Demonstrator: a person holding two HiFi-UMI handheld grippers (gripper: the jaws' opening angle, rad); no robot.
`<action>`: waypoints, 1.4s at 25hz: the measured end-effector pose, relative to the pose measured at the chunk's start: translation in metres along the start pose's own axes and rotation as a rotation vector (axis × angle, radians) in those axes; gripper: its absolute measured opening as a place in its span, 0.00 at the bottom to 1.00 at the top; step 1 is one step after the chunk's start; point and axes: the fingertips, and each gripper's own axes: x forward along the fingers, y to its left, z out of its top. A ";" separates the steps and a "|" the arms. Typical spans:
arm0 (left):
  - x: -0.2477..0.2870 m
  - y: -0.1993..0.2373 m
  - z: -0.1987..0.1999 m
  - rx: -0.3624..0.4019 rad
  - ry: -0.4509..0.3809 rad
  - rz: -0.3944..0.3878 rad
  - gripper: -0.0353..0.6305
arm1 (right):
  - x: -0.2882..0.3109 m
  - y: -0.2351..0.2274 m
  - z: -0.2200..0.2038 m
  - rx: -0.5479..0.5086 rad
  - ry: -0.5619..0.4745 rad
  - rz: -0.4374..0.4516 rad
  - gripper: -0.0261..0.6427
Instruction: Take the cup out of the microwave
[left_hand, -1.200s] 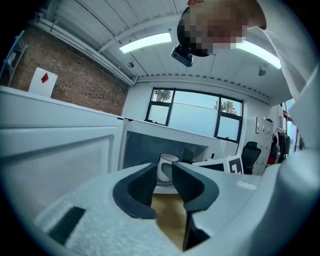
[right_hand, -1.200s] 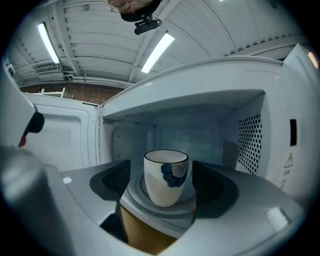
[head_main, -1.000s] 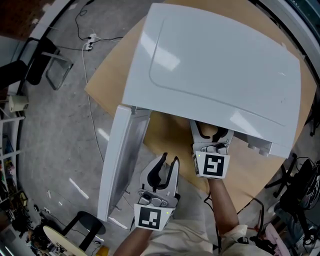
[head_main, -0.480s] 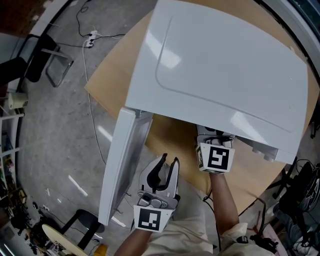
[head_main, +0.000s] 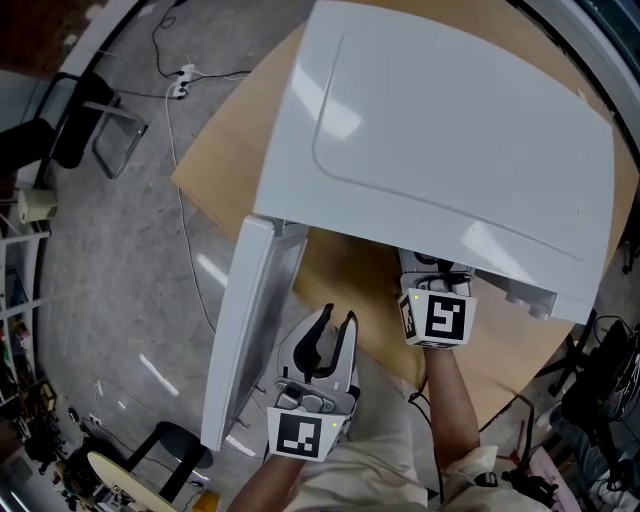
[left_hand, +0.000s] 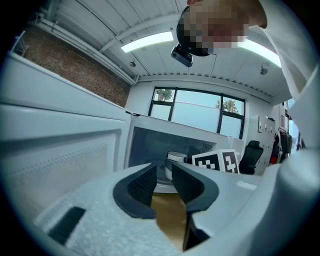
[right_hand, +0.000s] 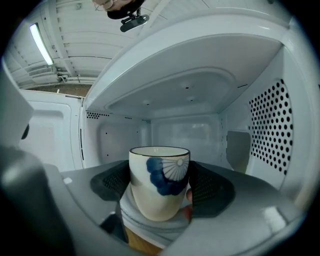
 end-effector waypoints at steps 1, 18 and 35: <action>0.000 -0.001 0.000 0.002 -0.001 -0.002 0.20 | -0.002 0.000 0.001 0.000 -0.002 0.002 0.60; -0.004 -0.019 0.003 0.076 0.007 -0.067 0.20 | -0.061 0.005 0.027 0.018 -0.020 -0.001 0.60; -0.006 -0.042 0.011 0.117 0.036 -0.147 0.20 | -0.150 0.005 0.072 0.110 -0.088 -0.051 0.60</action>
